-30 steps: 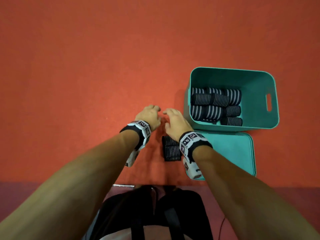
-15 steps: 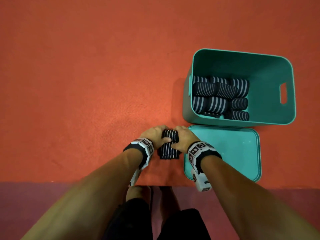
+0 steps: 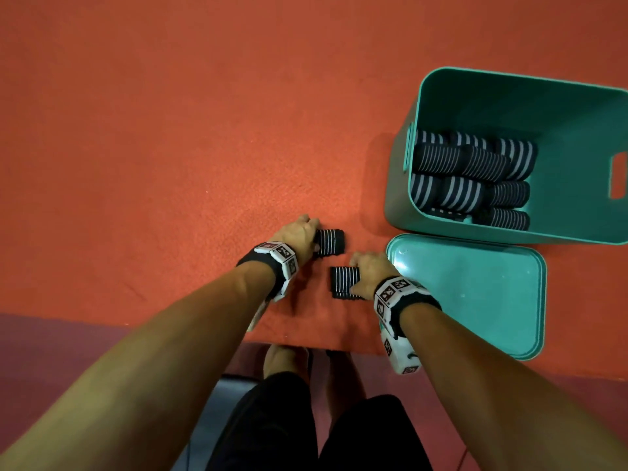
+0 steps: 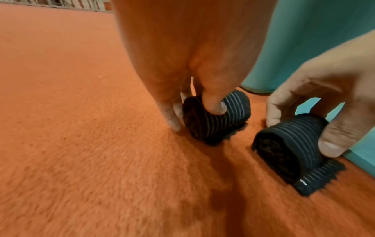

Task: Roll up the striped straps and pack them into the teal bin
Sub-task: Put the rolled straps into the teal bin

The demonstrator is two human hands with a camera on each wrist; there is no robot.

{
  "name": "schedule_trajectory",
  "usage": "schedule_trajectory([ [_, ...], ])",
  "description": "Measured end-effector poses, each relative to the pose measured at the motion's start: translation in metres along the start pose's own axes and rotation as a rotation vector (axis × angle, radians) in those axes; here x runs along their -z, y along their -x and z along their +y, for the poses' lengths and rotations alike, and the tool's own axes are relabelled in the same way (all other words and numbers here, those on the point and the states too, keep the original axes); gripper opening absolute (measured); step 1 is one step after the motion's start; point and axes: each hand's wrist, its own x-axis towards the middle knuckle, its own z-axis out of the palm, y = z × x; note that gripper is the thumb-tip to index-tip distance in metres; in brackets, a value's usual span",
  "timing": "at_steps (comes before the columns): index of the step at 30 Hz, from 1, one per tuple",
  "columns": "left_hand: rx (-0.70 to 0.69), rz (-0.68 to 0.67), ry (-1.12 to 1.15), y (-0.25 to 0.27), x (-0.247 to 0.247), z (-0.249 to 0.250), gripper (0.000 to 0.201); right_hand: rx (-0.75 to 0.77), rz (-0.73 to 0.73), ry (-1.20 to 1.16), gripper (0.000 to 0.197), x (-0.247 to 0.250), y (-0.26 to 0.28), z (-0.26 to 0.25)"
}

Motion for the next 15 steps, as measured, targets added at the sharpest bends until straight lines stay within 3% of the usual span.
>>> schedule_trajectory([
  [4,-0.028,0.027,0.111,0.007,0.011,-0.001,0.039,0.051,-0.059,0.021,0.033,0.019,0.007,-0.01],
  [7,-0.091,0.109,0.147,0.007,0.056,-0.002,0.038,0.148,-0.041,-0.169,0.032,0.059,0.008,-0.038],
  [10,-0.104,0.229,0.139,0.006,0.127,-0.001,0.039,0.22,0.077,-0.255,0.033,0.118,0.007,-0.078],
  [15,-0.143,0.355,0.124,0.008,0.23,0.011,0.038,0.201,0.308,-0.38,0.042,0.205,0.012,-0.121],
])
